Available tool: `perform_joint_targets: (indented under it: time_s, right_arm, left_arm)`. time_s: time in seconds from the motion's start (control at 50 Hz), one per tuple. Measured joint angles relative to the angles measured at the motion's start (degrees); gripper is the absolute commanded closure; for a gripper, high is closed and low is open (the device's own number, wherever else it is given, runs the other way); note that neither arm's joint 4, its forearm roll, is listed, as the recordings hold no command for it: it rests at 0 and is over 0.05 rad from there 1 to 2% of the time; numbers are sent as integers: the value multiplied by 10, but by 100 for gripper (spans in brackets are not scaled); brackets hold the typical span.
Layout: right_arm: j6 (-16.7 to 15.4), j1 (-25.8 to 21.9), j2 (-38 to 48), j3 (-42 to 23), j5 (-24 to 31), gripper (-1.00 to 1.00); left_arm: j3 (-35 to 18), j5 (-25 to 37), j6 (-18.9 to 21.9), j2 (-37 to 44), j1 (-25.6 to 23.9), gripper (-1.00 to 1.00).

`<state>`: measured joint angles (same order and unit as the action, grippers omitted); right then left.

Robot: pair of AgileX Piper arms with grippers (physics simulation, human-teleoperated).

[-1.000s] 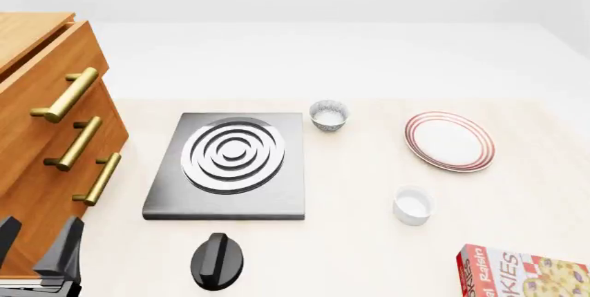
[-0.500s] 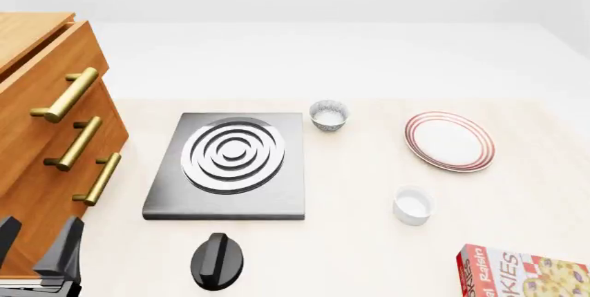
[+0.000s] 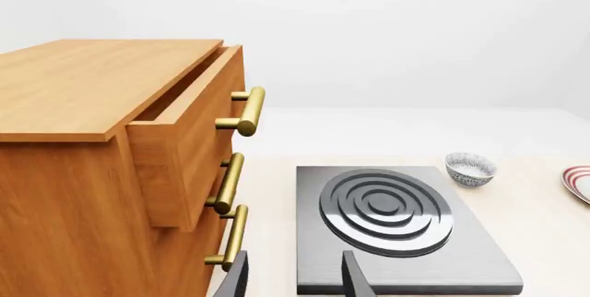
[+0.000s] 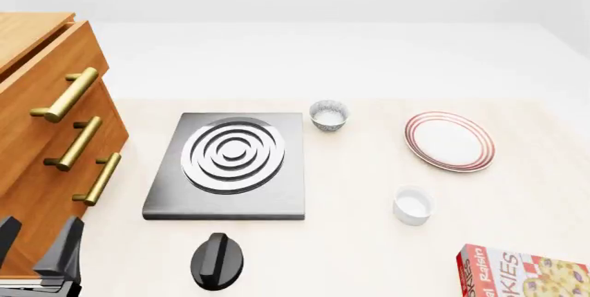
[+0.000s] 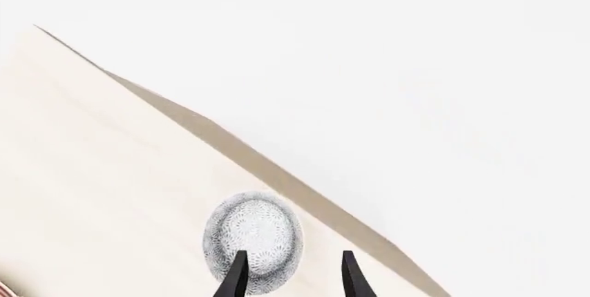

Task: Pick the akita bowl next to the cookies box and place it on the plate.

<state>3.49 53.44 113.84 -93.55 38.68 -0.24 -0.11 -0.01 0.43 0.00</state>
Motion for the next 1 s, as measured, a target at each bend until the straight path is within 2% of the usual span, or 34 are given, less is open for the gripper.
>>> perform_joint_targets:
  time_s: [1.0]
  right_arm:
    - [-29, -11, 102, 46, -81, -100]
  left_arm:
    - [0, 0, 0, 0, 0, -100]
